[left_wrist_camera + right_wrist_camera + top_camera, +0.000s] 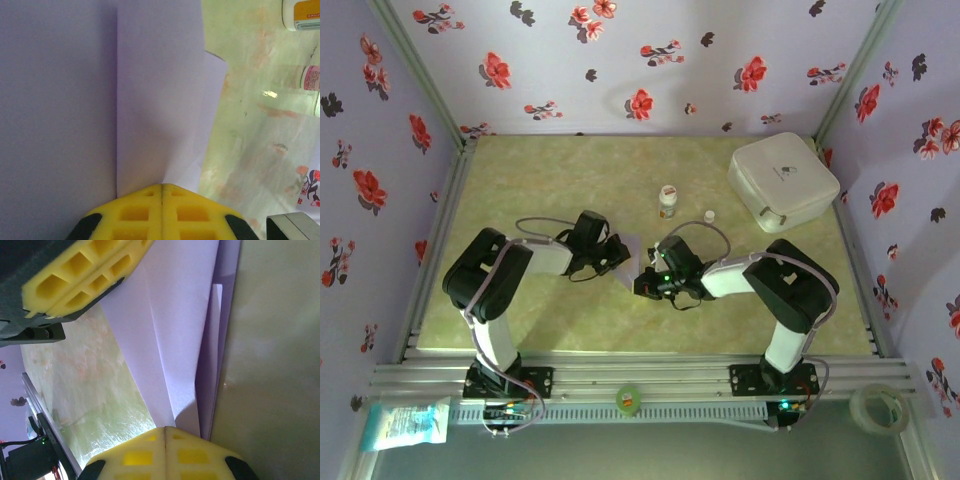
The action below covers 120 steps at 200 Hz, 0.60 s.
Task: Fold a paper plane with a square sheet of paper (pick it up from the middle)
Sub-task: Fourth fold the wing at the center of the table.
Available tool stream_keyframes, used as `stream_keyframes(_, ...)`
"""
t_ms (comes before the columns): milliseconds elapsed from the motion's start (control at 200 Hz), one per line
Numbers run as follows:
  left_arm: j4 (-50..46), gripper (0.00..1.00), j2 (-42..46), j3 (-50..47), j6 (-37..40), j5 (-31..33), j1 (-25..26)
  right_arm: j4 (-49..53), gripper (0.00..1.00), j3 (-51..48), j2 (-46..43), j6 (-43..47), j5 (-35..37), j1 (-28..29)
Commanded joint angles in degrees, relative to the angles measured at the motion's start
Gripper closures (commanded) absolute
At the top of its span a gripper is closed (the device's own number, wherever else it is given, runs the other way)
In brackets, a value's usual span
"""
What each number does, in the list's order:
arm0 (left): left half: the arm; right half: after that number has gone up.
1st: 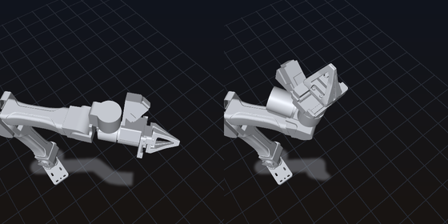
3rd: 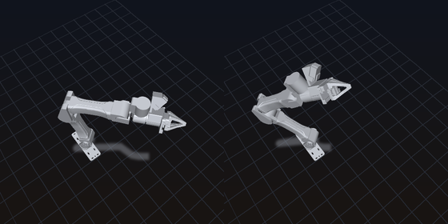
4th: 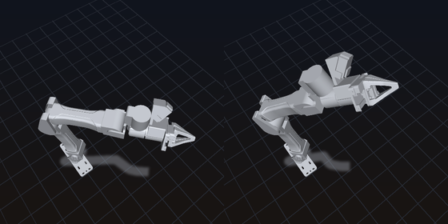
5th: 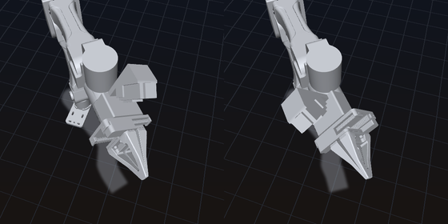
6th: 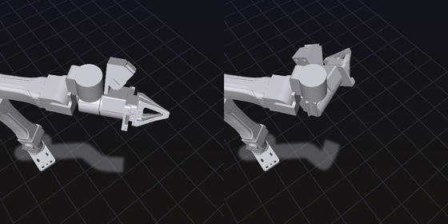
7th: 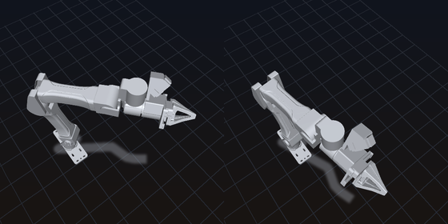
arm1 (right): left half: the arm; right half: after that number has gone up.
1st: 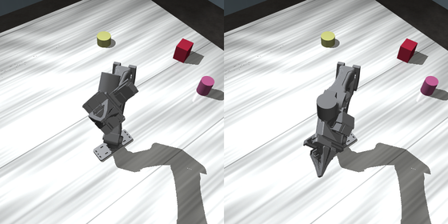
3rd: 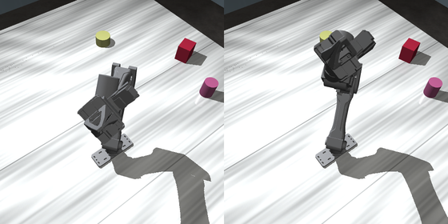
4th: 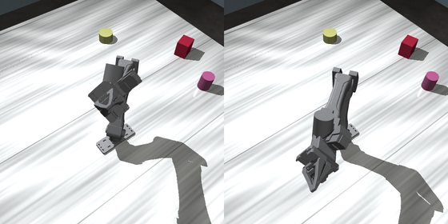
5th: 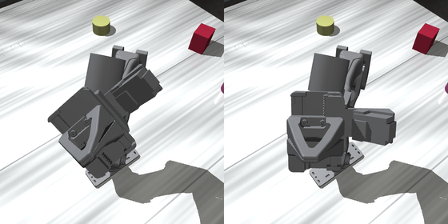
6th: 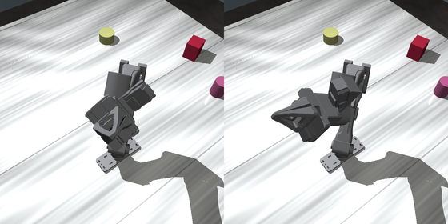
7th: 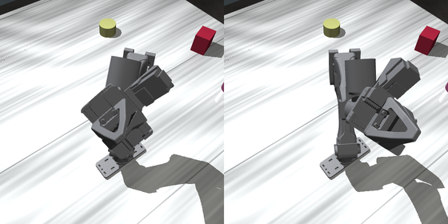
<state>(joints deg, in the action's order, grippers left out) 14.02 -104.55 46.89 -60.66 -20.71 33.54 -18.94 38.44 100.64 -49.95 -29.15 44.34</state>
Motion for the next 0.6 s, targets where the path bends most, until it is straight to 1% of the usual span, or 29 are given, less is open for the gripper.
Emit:
stream_keyframes(0, -3.74, 0.96, -2.01, 0.33, 2.34, 4.34, -1.54, 8.06, 1.00, -0.49, 0.81, 1.10, 1.10, -0.90)
stream_keyframes(215, -3.56, 0.97, -1.44, -1.36, 1.01, 4.67, -0.37, 7.99, 0.98, 2.47, -5.00, -0.33, -0.87, -1.88)
stream_keyframes(325, -3.62, 0.97, -1.42, -1.76, 0.12, 5.57, 0.42, 10.86, 0.98, 4.91, -6.93, 0.46, -0.64, -1.99)
stream_keyframes(420, -3.33, 0.97, -1.45, -1.89, -0.57, 6.16, 0.80, 11.55, 0.97, 6.56, -5.98, 0.83, -0.77, -1.97)
stream_keyframes(595, -3.03, 0.97, -1.11, -1.71, -1.04, 6.69, 1.11, 13.72, 0.97, 10.76, -0.55, -0.21, -0.08, -1.89)
